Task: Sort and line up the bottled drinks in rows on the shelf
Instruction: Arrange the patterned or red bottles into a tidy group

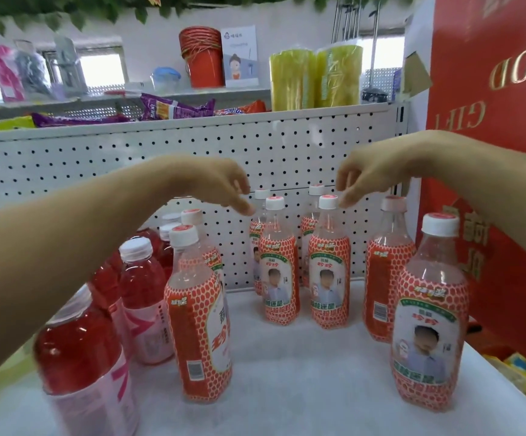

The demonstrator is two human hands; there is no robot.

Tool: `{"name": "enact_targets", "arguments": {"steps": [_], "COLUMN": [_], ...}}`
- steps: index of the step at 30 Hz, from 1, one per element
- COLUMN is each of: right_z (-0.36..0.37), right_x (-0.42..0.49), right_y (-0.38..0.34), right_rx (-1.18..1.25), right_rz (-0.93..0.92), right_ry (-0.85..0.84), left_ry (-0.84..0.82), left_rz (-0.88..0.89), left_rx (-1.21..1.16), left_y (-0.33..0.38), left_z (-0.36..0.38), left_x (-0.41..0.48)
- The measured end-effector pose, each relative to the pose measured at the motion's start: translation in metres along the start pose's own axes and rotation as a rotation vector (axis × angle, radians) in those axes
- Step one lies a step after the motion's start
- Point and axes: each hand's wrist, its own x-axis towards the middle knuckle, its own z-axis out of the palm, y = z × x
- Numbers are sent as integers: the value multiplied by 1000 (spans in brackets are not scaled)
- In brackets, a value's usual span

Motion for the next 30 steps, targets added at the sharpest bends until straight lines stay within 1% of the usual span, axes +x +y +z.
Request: {"name": "enact_targets", "arguments": {"steps": [1, 3, 6, 9, 14, 21, 26, 28, 30], "right_z": [0, 3, 10, 14, 12, 9, 1, -3, -7], "right_x": [3, 11, 24, 34, 41, 48, 57, 63, 72], "right_y": [-4, -13, -18, -16, -5, 9, 4, 1, 0], "right_rx": [28, 30, -25, -57, -140, -179, -179, -167, -139], "right_rz": [-44, -96, -112, -118, -96, -36, 32, 28, 8], "right_ry": [-11, -83, -154, -152, -153, -165, -242, -200, -95], "left_ry": [28, 13, -79, -75, -89, -110, -171, -205, -152], "left_rz": [49, 118, 162, 175, 138, 53, -5, -20, -14], "left_rx": [-69, -136, -86, 3, 128, 145, 191, 214, 209], "left_y": [8, 25, 38, 36, 20, -5, -14, -12, -8], "left_z": [1, 6, 17, 19, 12, 7, 3, 2, -1], "left_x": [6, 21, 44, 54, 49, 45, 51, 56, 63]}}
